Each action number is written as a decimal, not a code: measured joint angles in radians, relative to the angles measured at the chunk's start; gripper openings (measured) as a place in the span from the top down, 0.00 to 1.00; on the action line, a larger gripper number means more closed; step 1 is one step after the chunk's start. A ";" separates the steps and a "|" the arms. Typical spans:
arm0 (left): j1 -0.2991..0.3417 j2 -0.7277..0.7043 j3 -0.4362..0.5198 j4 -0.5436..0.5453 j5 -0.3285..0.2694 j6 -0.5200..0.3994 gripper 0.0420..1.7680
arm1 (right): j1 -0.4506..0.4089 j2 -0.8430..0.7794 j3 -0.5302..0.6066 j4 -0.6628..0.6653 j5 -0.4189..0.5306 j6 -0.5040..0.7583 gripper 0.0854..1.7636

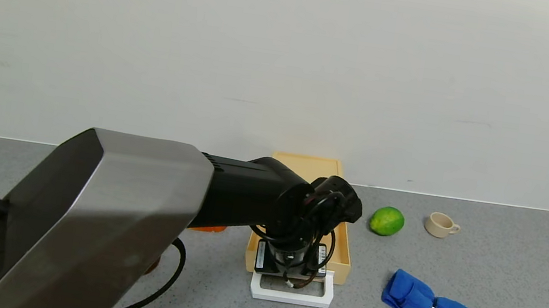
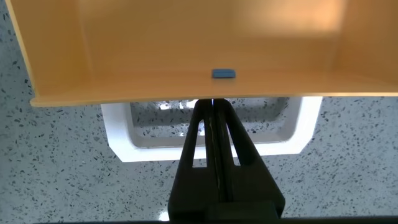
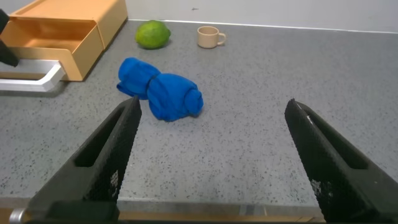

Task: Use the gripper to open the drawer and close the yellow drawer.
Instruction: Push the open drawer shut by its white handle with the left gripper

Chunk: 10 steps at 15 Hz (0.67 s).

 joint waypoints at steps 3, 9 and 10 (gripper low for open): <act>0.004 0.006 -0.011 0.002 0.004 0.014 0.96 | 0.000 0.000 0.000 0.000 0.000 0.000 0.04; 0.030 0.024 -0.049 -0.004 0.003 0.051 0.96 | 0.000 0.000 0.000 0.000 0.000 0.000 0.04; 0.035 0.027 -0.058 -0.005 0.003 0.058 0.96 | 0.000 0.000 0.000 0.000 0.000 0.000 0.04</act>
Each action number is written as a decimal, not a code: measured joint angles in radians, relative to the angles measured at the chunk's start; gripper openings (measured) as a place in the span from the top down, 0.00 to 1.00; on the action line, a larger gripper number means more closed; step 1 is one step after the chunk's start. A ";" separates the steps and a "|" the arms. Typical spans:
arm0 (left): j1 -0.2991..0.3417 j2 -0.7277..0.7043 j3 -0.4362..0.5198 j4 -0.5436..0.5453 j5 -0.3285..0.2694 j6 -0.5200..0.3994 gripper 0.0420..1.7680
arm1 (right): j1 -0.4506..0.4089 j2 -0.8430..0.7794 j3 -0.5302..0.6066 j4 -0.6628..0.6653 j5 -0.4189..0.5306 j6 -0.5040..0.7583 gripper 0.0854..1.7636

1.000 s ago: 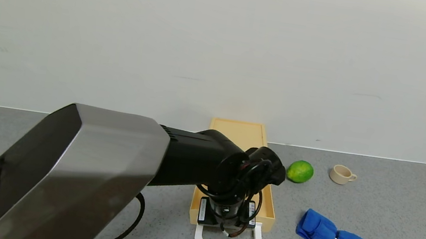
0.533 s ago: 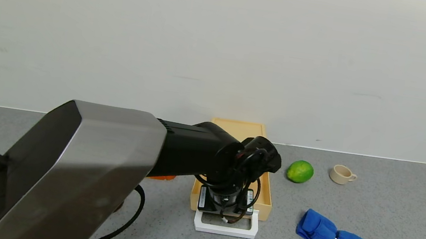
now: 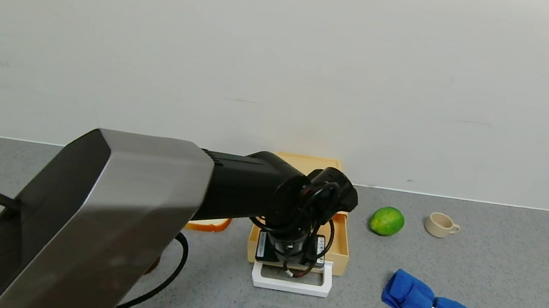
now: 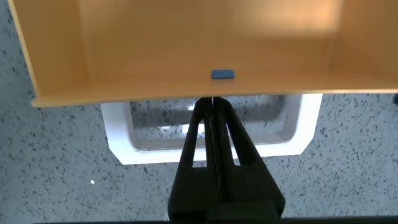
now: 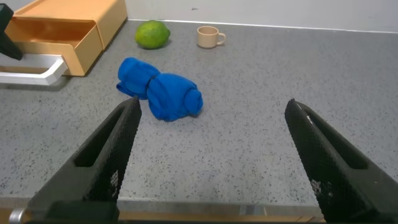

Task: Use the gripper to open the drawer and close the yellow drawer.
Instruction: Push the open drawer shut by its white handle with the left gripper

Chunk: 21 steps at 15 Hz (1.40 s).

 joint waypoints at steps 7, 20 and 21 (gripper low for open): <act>0.025 0.014 -0.016 -0.102 0.000 0.068 0.96 | 0.000 0.000 0.000 0.000 0.000 0.000 0.04; 0.087 0.040 -0.018 -0.249 0.000 0.167 0.96 | 0.000 0.000 0.000 0.000 0.000 0.000 0.04; 0.093 0.043 -0.019 -0.261 0.000 0.177 0.96 | 0.000 0.000 0.000 0.000 0.000 0.000 0.04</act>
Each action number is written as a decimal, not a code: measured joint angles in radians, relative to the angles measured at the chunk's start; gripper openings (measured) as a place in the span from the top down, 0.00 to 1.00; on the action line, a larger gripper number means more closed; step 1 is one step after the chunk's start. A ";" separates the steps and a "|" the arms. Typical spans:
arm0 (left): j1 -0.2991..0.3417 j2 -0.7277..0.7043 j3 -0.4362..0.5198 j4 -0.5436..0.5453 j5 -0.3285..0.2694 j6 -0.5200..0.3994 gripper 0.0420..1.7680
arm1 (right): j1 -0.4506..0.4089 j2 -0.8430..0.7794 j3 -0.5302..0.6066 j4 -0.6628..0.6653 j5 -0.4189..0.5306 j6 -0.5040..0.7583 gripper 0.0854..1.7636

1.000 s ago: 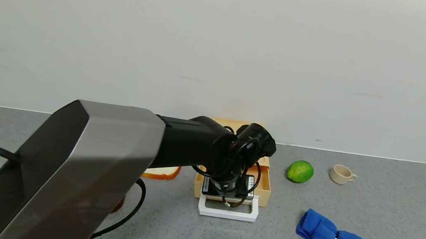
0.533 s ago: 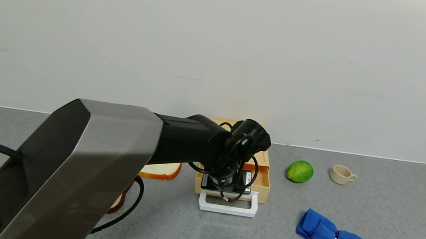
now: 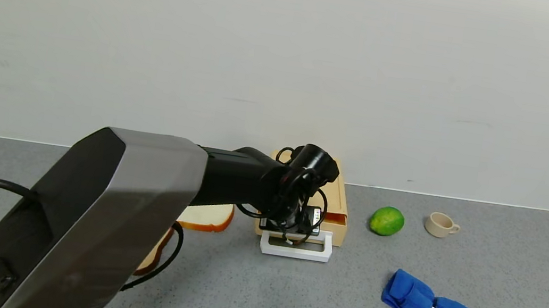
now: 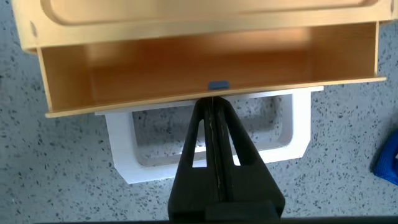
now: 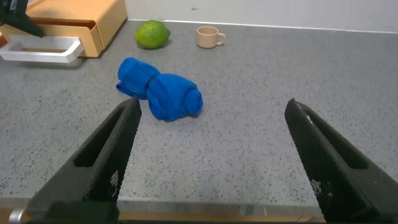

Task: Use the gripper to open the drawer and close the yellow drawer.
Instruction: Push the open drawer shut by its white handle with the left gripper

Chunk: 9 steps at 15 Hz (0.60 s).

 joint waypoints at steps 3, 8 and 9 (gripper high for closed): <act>0.017 0.006 -0.002 -0.030 0.000 0.020 0.96 | 0.000 0.000 0.000 0.000 0.000 0.000 0.04; 0.029 0.012 -0.003 -0.076 0.000 0.049 0.96 | 0.000 0.000 0.000 0.000 0.000 0.000 0.04; 0.031 0.014 -0.003 -0.085 0.000 0.053 0.96 | 0.000 0.000 0.000 0.000 0.000 0.000 0.04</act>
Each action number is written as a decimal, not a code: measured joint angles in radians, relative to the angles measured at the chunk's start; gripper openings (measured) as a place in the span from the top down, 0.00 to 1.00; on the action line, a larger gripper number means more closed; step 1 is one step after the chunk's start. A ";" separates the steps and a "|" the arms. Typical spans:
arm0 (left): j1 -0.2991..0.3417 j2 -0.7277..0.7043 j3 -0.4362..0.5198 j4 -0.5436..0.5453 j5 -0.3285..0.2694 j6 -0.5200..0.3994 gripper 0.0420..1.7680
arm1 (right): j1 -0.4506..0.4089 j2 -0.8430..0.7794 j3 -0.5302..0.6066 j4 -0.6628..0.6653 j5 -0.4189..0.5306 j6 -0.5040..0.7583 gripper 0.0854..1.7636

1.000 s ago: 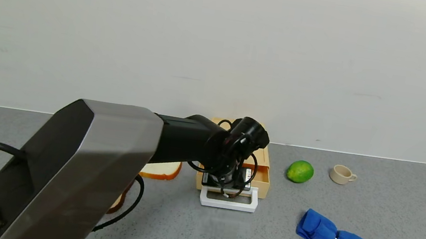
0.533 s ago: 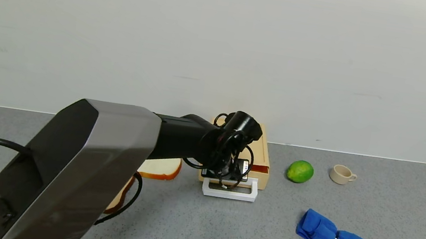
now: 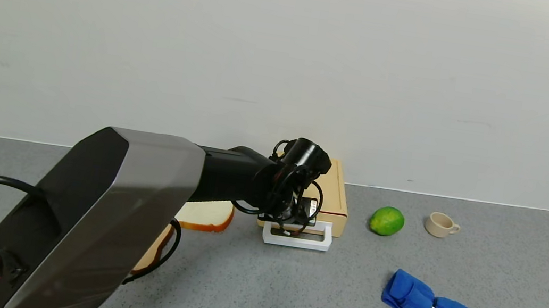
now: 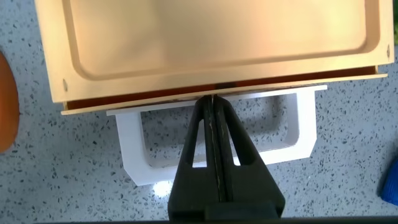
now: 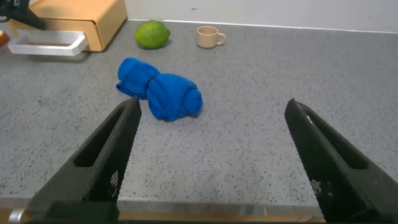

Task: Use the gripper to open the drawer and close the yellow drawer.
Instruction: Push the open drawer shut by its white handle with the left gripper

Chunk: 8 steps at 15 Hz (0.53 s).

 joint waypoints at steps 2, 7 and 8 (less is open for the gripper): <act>0.005 0.003 0.000 -0.014 0.000 0.003 0.96 | 0.000 0.000 0.000 0.000 0.000 0.000 0.04; 0.007 0.001 0.001 -0.015 0.000 0.003 0.96 | 0.000 0.000 0.000 0.000 0.000 0.000 0.04; 0.007 -0.004 0.003 -0.012 0.001 0.003 0.96 | 0.000 0.000 0.000 0.000 0.000 0.000 0.04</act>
